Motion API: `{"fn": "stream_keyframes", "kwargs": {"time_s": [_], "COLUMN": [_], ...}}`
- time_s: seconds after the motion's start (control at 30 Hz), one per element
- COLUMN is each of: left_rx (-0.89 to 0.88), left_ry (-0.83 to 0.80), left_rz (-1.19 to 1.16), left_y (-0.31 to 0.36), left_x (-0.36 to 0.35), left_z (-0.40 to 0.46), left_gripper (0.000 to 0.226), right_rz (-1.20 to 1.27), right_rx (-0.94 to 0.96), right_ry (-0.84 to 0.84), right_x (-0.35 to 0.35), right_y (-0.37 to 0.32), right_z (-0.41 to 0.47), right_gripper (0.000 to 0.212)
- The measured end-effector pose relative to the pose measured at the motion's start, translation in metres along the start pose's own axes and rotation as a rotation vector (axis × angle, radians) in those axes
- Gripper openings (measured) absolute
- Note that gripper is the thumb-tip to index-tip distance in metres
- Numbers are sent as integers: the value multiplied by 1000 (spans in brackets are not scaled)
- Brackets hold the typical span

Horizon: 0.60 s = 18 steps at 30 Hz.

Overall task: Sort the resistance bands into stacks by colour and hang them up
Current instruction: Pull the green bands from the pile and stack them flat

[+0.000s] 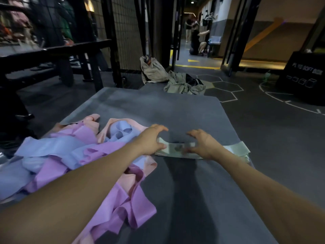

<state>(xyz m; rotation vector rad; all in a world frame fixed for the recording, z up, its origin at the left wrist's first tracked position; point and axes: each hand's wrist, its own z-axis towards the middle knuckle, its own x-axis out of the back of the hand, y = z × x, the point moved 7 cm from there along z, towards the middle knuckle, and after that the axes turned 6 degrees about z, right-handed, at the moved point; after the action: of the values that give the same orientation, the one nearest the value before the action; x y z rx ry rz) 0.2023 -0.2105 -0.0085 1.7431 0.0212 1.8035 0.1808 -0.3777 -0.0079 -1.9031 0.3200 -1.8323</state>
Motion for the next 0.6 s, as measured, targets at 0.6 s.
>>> {"fn": "stream_keyframes", "kwargs": {"time_s": [0.6], "left_rx": [438], "left_ry": [380], "left_rz": [44], "left_y": [-227], "left_x": [171], "left_z": [-166], "left_gripper": [31], "right_rz": [209], "right_rx": [283], "right_ry": [-51], "right_x": [-114], "right_y": [-284], "right_z": [65], "right_gripper": [46]}}
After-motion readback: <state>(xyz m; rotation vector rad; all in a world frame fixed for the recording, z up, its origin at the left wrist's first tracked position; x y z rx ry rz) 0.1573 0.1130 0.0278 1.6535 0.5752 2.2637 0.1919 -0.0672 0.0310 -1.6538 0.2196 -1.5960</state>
